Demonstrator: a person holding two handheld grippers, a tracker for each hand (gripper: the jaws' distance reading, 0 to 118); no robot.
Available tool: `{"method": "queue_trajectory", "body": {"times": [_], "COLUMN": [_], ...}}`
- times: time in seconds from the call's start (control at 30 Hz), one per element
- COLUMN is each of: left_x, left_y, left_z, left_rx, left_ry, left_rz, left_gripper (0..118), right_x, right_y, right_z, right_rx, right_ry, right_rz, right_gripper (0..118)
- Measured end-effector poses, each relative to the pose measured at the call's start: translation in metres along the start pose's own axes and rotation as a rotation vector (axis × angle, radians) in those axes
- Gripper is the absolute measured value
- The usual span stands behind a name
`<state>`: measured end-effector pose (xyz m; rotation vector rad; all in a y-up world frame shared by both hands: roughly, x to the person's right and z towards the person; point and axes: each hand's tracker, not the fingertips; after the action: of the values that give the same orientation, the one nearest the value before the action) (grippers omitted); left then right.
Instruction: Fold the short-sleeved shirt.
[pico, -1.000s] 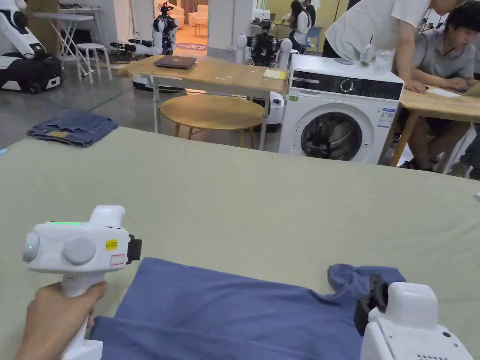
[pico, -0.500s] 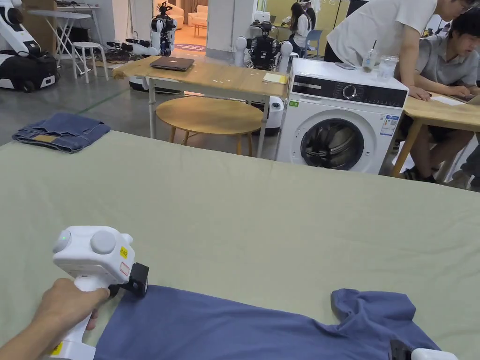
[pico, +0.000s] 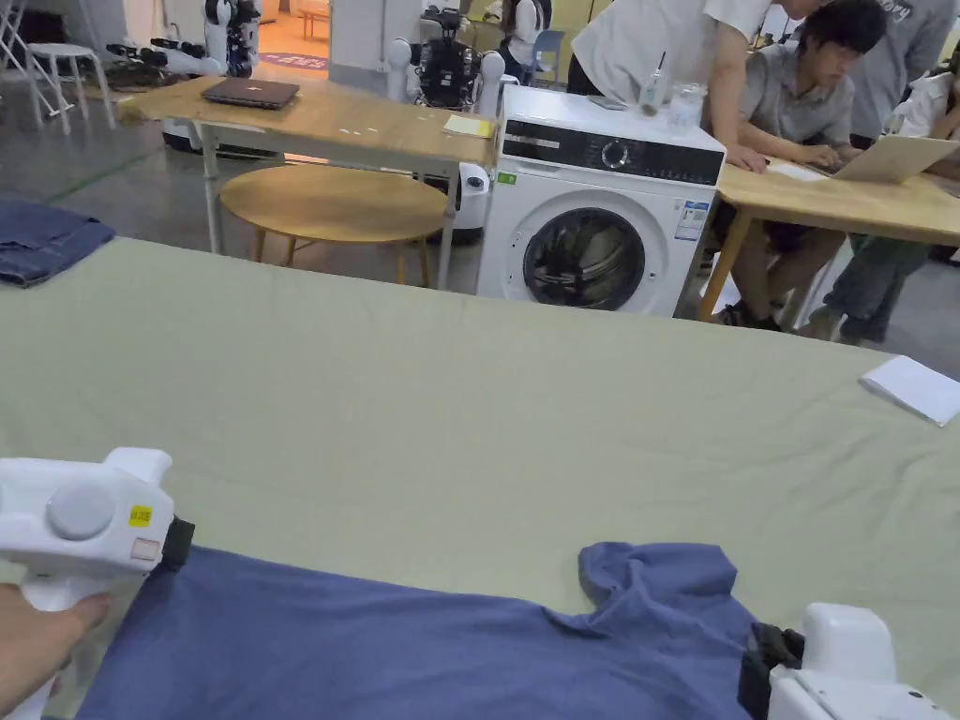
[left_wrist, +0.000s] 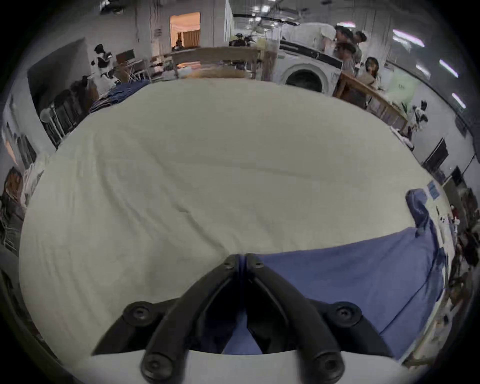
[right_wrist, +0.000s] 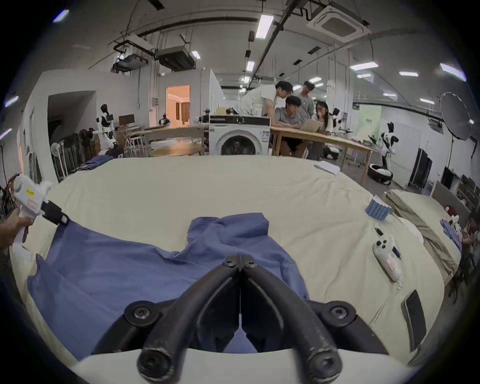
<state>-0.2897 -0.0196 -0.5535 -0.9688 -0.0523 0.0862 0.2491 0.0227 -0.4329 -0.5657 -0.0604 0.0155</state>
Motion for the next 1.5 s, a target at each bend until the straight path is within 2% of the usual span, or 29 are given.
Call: {"method": "queue_trajectory", "body": {"times": [0.03, 0.1, 0.17, 0.2, 0.23, 0.33, 0.53, 0.7, 0.73, 0.8, 0.87, 1.03, 1.27, 1.5], "left_x": [0.000, 0.003, 0.004, 0.004, 0.007, 0.011, 0.017, 0.019, 0.020, 0.018, 0.017, 0.008, -0.005, -0.012], "left_y": [-0.002, -0.006, -0.010, -0.011, -0.012, -0.014, -0.017, -0.023, -0.024, -0.024, -0.026, -0.030, -0.044, -0.068], "left_z": [0.005, 0.020, 0.029, 0.033, 0.038, 0.044, 0.046, 0.044, 0.044, 0.043, 0.045, 0.057, 0.094, 0.145], "left_rx": [0.019, 0.044, 0.060, 0.072, 0.077, 0.084, 0.077, 0.057, 0.056, 0.056, 0.054, 0.075, 0.140, 0.219], "left_ry": [0.001, -0.012, -0.020, -0.021, -0.024, -0.024, -0.021, -0.015, -0.014, -0.015, -0.015, -0.023, -0.063, -0.088], "left_rz": [0.001, 0.003, 0.004, 0.002, 0.004, 0.001, -0.003, -0.003, -0.004, -0.005, -0.001, 0.020, 0.065, 0.062], "left_gripper": [0, 0, 0, 0, 0, 0, 0, 0, 0, 0, 0, 0, 0, 0], "right_x": [0.007, 0.025, 0.039, 0.044, 0.048, 0.050, 0.050, 0.054, 0.054, 0.055, 0.059, 0.066, 0.063, 0.066], "right_y": [0.008, 0.024, 0.037, 0.042, 0.045, 0.052, 0.041, 0.040, 0.039, 0.040, 0.039, 0.045, 0.055, 0.055], "right_z": [-0.011, -0.041, -0.071, -0.087, -0.101, -0.140, -0.198, -0.199, -0.197, -0.195, -0.184, -0.140, -0.055, 0.027], "right_rx": [-0.048, -0.136, -0.225, -0.261, -0.297, -0.413, -0.581, -0.562, -0.552, -0.518, -0.499, -0.390, -0.256, -0.184], "right_ry": [0.005, 0.030, 0.040, 0.038, 0.045, 0.046, 0.076, 0.061, 0.062, 0.028, 0.055, 0.066, 0.061, 0.066], "right_rz": [0.006, -0.003, -0.006, 0.000, 0.008, 0.062, 0.055, 0.044, 0.057, 0.106, 0.051, 0.005, 0.066, 0.081], "right_gripper": [1, 14, 44, 56, 61, 61, 61, 57, 45, 0, 0, 0, 0, 0]}}
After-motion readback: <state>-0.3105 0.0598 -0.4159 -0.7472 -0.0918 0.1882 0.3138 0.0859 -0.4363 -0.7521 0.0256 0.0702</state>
